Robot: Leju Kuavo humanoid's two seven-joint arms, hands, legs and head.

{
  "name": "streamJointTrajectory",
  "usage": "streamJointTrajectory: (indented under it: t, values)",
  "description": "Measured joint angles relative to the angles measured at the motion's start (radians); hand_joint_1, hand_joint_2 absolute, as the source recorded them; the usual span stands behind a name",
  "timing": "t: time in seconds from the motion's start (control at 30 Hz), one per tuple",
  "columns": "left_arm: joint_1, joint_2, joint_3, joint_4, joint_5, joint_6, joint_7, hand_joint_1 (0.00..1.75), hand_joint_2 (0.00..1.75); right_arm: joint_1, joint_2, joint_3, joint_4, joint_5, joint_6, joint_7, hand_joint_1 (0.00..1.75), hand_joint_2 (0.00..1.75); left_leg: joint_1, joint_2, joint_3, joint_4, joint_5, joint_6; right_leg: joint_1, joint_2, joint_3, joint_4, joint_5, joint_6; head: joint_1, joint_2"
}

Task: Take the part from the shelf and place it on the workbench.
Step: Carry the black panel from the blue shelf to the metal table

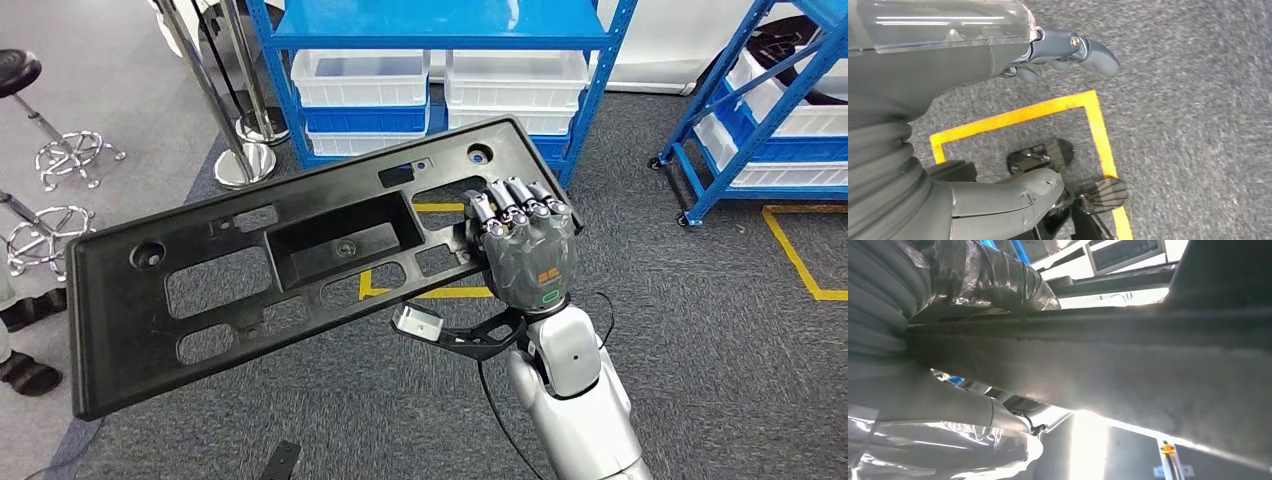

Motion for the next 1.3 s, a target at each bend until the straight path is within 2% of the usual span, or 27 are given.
streamJointTrajectory:
  t: [0.1,0.13,0.17,0.2,0.27,0.33,0.37,0.43,0.47,0.5,0.6,0.63,0.67,0.7,0.73,0.77,0.8,0.87,0.9,0.97,1.0,1.07,1.13,1.17,1.2,1.23,1.3]
  values:
    - [-0.001,-0.001,0.0,0.0,0.001,-0.002,-0.002,0.0,1.75,0.0,-0.003,0.001,0.003,0.0,0.0,0.002,1.75,1.75,-0.002,0.004,-0.047,-0.005,0.048,0.016,0.0,0.005,-0.038,0.16,-0.154,0.006,0.002,0.0]
    - [-0.001,-0.001,0.0,0.0,0.002,-0.002,-0.003,0.0,1.75,0.0,-0.005,0.001,0.005,0.0,0.0,0.003,1.75,1.75,-0.003,0.004,-0.066,-0.004,0.062,0.015,0.0,0.005,-0.043,0.218,-0.176,0.008,0.001,0.0]
    - [0.0,-0.001,0.001,0.0,0.002,-0.003,-0.004,0.0,1.75,0.0,-0.006,0.001,0.008,0.0,0.0,0.005,1.75,1.75,-0.004,0.004,-0.086,-0.001,0.075,0.015,0.0,0.005,-0.038,0.254,-0.172,0.01,0.001,0.0]
    - [0.0,-0.002,0.001,0.0,0.002,-0.003,-0.004,0.0,1.75,-0.001,-0.008,0.001,0.01,0.0,0.0,0.007,1.75,1.75,-0.004,0.004,-0.107,0.004,0.087,0.013,0.0,0.005,-0.019,0.26,-0.151,0.01,0.001,0.0]
    - [0.0,-0.003,0.001,0.0,0.002,-0.003,-0.005,0.0,1.75,-0.003,-0.009,0.003,0.012,0.001,0.0,0.011,1.75,1.75,-0.004,0.004,-0.148,0.018,0.11,0.008,0.001,0.005,0.075,0.176,-0.121,0.005,0.001,0.0]
    - [0.001,-0.004,0.001,0.0,0.002,-0.002,-0.006,0.0,1.75,-0.009,-0.01,0.008,0.012,0.001,0.0,0.017,1.75,1.75,-0.006,0.004,-0.179,0.037,0.126,-0.001,0.006,0.003,0.183,0.041,-0.151,-0.003,0.001,0.0]
    - [0.001,-0.005,0.001,0.0,0.002,-0.001,-0.007,0.0,1.75,-0.011,-0.01,0.01,0.012,0.001,0.0,0.021,1.75,1.75,-0.006,0.004,-0.186,0.044,0.133,-0.006,0.009,0.003,0.212,-0.001,-0.17,-0.008,0.001,0.0]
    - [0.002,-0.005,0.001,0.0,0.001,0.0,-0.007,0.0,1.75,-0.013,-0.011,0.012,0.013,0.001,0.0,0.027,1.75,1.75,-0.003,0.004,-0.191,0.046,0.149,-0.018,0.012,0.001,0.214,-0.022,-0.17,-0.018,0.001,0.0]
    - [0.003,-0.005,0.001,0.0,0.001,0.0,-0.007,0.0,1.75,-0.014,-0.012,0.014,0.013,0.001,0.0,0.029,1.75,1.75,-0.001,0.002,-0.195,0.049,0.145,-0.024,0.011,-0.001,0.209,-0.024,-0.16,-0.024,0.001,0.0]
    - [0.004,-0.005,0.001,0.0,0.001,0.001,-0.008,0.0,1.75,-0.015,-0.013,0.016,0.014,0.0,0.0,0.029,1.75,1.75,0.002,-0.001,-0.203,0.065,0.121,-0.032,0.009,-0.003,0.2,-0.027,-0.147,-0.032,0.001,0.0]
    - [0.006,-0.005,0.001,0.0,0.001,0.003,-0.013,0.0,1.75,-0.017,-0.013,0.021,0.016,-0.01,0.0,0.006,1.75,1.75,0.011,-0.005,-0.241,0.209,-0.023,-0.054,0.005,-0.004,0.156,-0.029,-0.108,-0.043,-0.002,0.0]
    - [0.007,-0.005,0.001,0.0,0.001,0.004,-0.018,0.0,1.75,-0.016,-0.013,0.02,0.017,-0.019,0.0,-0.015,1.75,1.75,0.015,-0.005,-0.251,0.268,-0.049,-0.059,0.005,-0.004,0.14,-0.028,-0.096,-0.041,-0.002,0.0]
    - [0.007,-0.005,0.001,0.0,0.001,0.006,-0.024,0.0,1.75,-0.014,-0.012,0.019,0.02,-0.03,0.0,-0.042,1.75,1.75,0.019,-0.005,-0.252,0.311,-0.049,-0.063,0.005,-0.004,0.123,-0.028,-0.085,-0.04,-0.002,0.0]
    - [0.008,-0.005,0.001,0.0,0.001,0.009,-0.03,0.0,1.75,-0.011,-0.01,0.016,0.023,-0.045,0.0,-0.072,1.75,1.75,0.022,-0.005,-0.24,0.326,-0.027,-0.066,0.005,-0.004,0.108,-0.027,-0.074,-0.037,-0.002,0.0]
    - [0.008,-0.005,0.001,0.0,0.001,0.012,-0.036,0.0,1.75,-0.007,-0.007,0.012,0.027,-0.06,0.0,-0.105,1.75,1.75,0.025,-0.005,-0.214,0.31,0.005,-0.068,0.004,-0.004,0.093,-0.026,-0.064,-0.033,-0.002,0.0]
    - [0.008,-0.005,0.001,0.0,0.0,0.015,-0.039,0.0,1.75,-0.004,-0.003,0.006,0.031,-0.073,0.0,-0.137,1.75,1.75,0.027,-0.005,-0.169,0.258,0.027,-0.068,0.003,-0.004,0.082,-0.025,-0.054,-0.029,-0.002,0.0]
    - [0.008,-0.005,0.001,0.0,0.0,0.017,-0.042,0.0,1.75,-0.003,0.003,0.0,0.034,-0.082,0.0,-0.166,1.75,1.75,0.027,-0.006,-0.113,0.186,0.027,-0.068,0.003,-0.004,0.073,-0.024,-0.046,-0.023,-0.002,0.0]
    - [0.006,-0.005,0.001,0.0,-0.001,0.02,-0.047,0.0,1.75,-0.003,0.013,-0.009,0.039,-0.084,0.0,-0.204,1.75,1.75,0.022,-0.008,-0.03,0.06,-0.006,-0.056,0.003,-0.004,0.064,-0.023,-0.032,-0.011,-0.001,0.0]
    - [0.005,-0.005,0.001,0.0,-0.001,0.02,-0.049,0.0,1.75,-0.004,0.015,-0.01,0.042,-0.08,0.0,-0.211,1.75,1.75,0.018,-0.009,-0.015,0.031,-0.02,-0.047,0.003,-0.004,0.064,-0.025,-0.025,-0.003,-0.001,0.0]
    - [0.005,-0.005,0.001,0.0,-0.002,0.021,-0.051,0.0,1.75,-0.004,0.017,-0.01,0.054,-0.07,0.0,-0.214,1.75,1.75,0.016,-0.007,-0.017,0.02,-0.015,-0.026,0.001,-0.005,0.064,-0.026,-0.016,0.01,-0.001,0.0]
    - [0.006,-0.005,0.001,0.0,-0.002,0.021,-0.052,0.0,1.75,-0.005,0.017,-0.01,0.059,-0.066,0.0,-0.211,1.75,1.75,0.016,-0.006,-0.019,0.016,-0.007,-0.016,-0.001,-0.004,0.058,-0.015,-0.025,0.015,-0.001,0.0]
    - [0.005,-0.005,0.001,0.0,-0.003,0.021,-0.054,0.0,1.75,-0.009,0.012,-0.006,0.075,-0.063,0.0,-0.194,1.75,1.75,0.015,-0.003,-0.027,0.012,0.009,0.001,-0.003,-0.002,0.021,0.068,-0.084,0.017,0.0,0.0]
    - [0.005,-0.005,0.001,0.0,-0.003,0.021,-0.055,0.0,1.75,-0.014,0.0,0.007,0.096,-0.062,0.0,-0.175,1.75,1.75,0.008,-0.003,-0.042,0.013,0.019,0.009,-0.002,0.0,-0.029,0.195,-0.157,0.015,0.0,0.0]
    - [0.007,-0.005,0.001,0.0,-0.004,0.021,-0.055,0.0,1.75,-0.015,-0.007,0.015,0.105,-0.059,0.0,-0.168,1.75,1.75,0.005,-0.003,-0.048,0.014,0.023,0.011,-0.001,0.001,-0.041,0.236,-0.173,0.014,0.0,0.0]
    - [0.008,-0.005,0.001,0.0,-0.004,0.021,-0.055,0.0,1.75,-0.015,-0.014,0.023,0.112,-0.055,0.0,-0.162,1.75,1.75,0.002,-0.003,-0.053,0.015,0.026,0.012,0.001,0.001,-0.035,0.242,-0.17,0.012,0.0,0.0]
    - [0.009,-0.005,0.001,0.0,-0.004,0.021,-0.055,0.0,1.75,-0.016,-0.019,0.031,0.119,-0.05,0.0,-0.155,1.75,1.75,-0.001,-0.003,-0.056,0.018,0.028,0.012,0.003,0.002,-0.01,0.212,-0.151,0.007,0.0,0.0]
    - [0.009,-0.006,0.001,0.0,-0.004,0.021,-0.057,0.0,1.75,-0.021,-0.029,0.045,0.132,-0.044,0.0,-0.143,1.75,1.75,-0.005,-0.003,-0.061,0.024,0.028,0.01,0.012,0.002,0.07,0.089,-0.103,-0.006,0.0,0.0]
